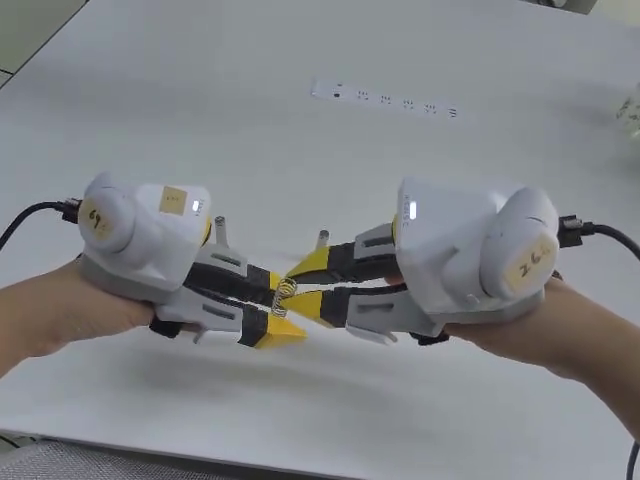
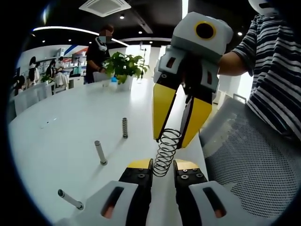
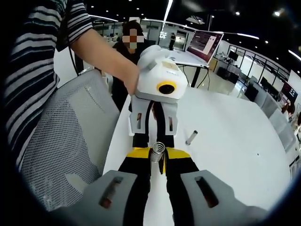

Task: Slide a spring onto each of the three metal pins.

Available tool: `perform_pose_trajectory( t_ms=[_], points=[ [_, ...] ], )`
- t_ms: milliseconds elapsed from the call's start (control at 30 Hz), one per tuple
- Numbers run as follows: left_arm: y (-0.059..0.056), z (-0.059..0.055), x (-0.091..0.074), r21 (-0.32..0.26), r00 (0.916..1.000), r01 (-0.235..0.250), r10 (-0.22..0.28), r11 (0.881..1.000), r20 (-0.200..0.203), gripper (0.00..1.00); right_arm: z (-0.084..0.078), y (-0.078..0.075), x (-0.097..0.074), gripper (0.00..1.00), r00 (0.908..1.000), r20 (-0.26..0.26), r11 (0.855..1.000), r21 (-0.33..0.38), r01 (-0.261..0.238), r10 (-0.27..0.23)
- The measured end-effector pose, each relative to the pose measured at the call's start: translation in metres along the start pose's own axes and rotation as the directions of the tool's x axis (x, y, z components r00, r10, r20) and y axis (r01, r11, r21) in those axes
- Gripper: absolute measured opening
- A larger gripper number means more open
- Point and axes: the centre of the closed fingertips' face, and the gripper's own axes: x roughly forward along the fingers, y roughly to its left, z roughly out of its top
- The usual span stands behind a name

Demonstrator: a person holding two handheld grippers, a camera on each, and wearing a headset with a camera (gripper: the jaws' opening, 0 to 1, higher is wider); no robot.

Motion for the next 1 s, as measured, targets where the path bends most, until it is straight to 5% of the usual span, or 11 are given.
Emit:
perform_pose_trajectory(
  t_ms=[333,1000],
  points=[
    [0.007,0.001,-0.007,-0.011,0.9991,-0.042,0.042,0.999,-0.003,0.22,-0.003,-0.002,-0.002,0.12,0.9996,-0.027,0.999,-0.033,0.004,-0.005],
    [0.025,-0.004,-0.035,-0.013,0.9839,-0.177,0.177,0.984,0.025,0.54,-0.007,-0.013,-0.005,0.12,0.9982,-0.033,0.998,-0.030,0.048,-0.049]
  ],
)
